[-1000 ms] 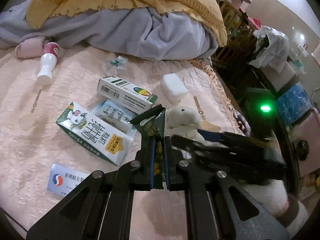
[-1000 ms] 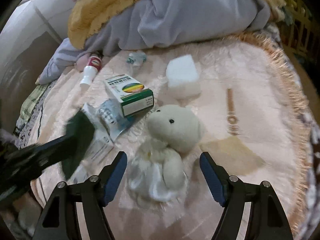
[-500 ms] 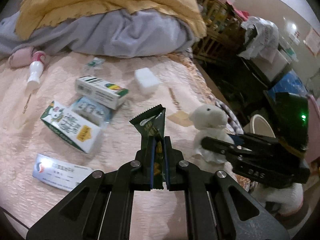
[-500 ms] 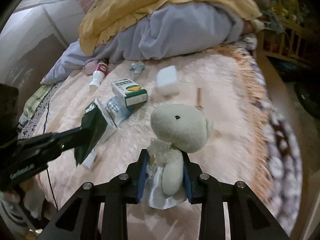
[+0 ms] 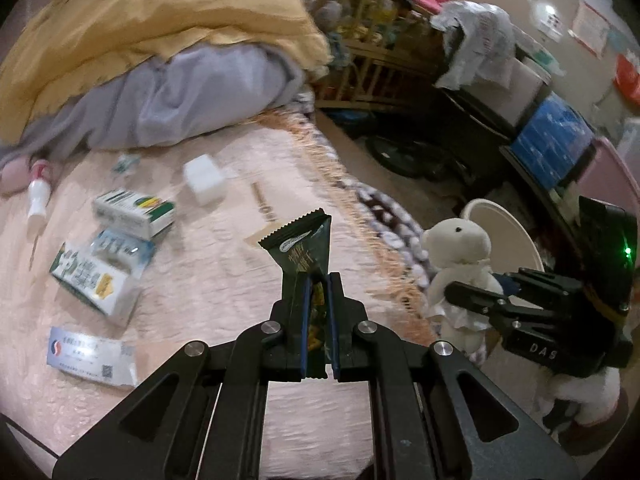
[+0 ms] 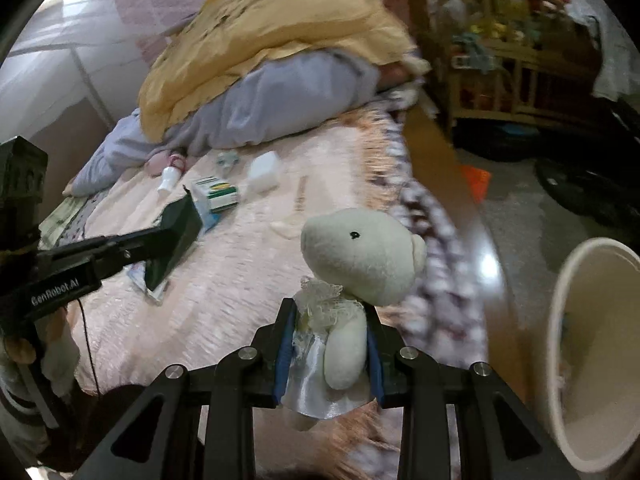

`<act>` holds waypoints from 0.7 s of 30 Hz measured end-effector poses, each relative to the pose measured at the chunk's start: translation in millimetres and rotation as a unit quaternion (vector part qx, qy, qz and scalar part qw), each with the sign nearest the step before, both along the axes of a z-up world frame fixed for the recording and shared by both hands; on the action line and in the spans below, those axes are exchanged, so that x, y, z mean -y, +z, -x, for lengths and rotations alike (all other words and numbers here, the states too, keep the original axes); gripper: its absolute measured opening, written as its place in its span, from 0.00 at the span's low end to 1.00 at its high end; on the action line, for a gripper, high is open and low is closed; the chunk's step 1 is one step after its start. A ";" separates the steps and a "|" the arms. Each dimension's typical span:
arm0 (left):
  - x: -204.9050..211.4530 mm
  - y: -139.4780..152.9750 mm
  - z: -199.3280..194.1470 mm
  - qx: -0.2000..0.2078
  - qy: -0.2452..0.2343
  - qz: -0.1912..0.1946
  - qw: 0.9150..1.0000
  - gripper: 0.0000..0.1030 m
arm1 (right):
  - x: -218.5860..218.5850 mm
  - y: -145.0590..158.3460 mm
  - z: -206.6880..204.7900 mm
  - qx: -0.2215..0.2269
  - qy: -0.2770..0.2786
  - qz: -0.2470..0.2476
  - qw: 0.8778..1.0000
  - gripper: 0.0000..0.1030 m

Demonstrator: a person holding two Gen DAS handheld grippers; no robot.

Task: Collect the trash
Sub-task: 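Carry snack bag and plush toy over the white bucket and open both tools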

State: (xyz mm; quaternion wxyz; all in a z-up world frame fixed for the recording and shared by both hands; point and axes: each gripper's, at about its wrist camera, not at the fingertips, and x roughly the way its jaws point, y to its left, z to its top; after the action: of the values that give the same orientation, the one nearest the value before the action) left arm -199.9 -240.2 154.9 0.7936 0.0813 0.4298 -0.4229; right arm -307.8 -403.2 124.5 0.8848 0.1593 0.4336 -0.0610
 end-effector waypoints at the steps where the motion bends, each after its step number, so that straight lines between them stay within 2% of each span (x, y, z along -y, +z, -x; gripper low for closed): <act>1: 4.9 1.1 3.6 0.003 -0.006 -0.001 1.000 0.05 | 6.2 1.2 7.5 0.001 -0.007 0.002 1.000 0.29; 11: 70.1 10.6 45.5 0.027 -0.078 -0.009 0.997 0.05 | 76.9 7.3 86.3 -0.007 -0.094 0.020 0.995 0.29; 21: 147.6 12.5 81.6 0.008 -0.156 0.005 0.988 0.05 | 145.4 -2.2 147.0 -0.030 -0.177 0.034 0.983 0.29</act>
State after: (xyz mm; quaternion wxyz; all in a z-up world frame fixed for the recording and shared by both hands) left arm -281.4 -387.8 167.4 0.7217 0.1467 0.4030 -0.5433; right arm -454.8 -548.6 122.3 0.8517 0.2015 0.4224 -0.2356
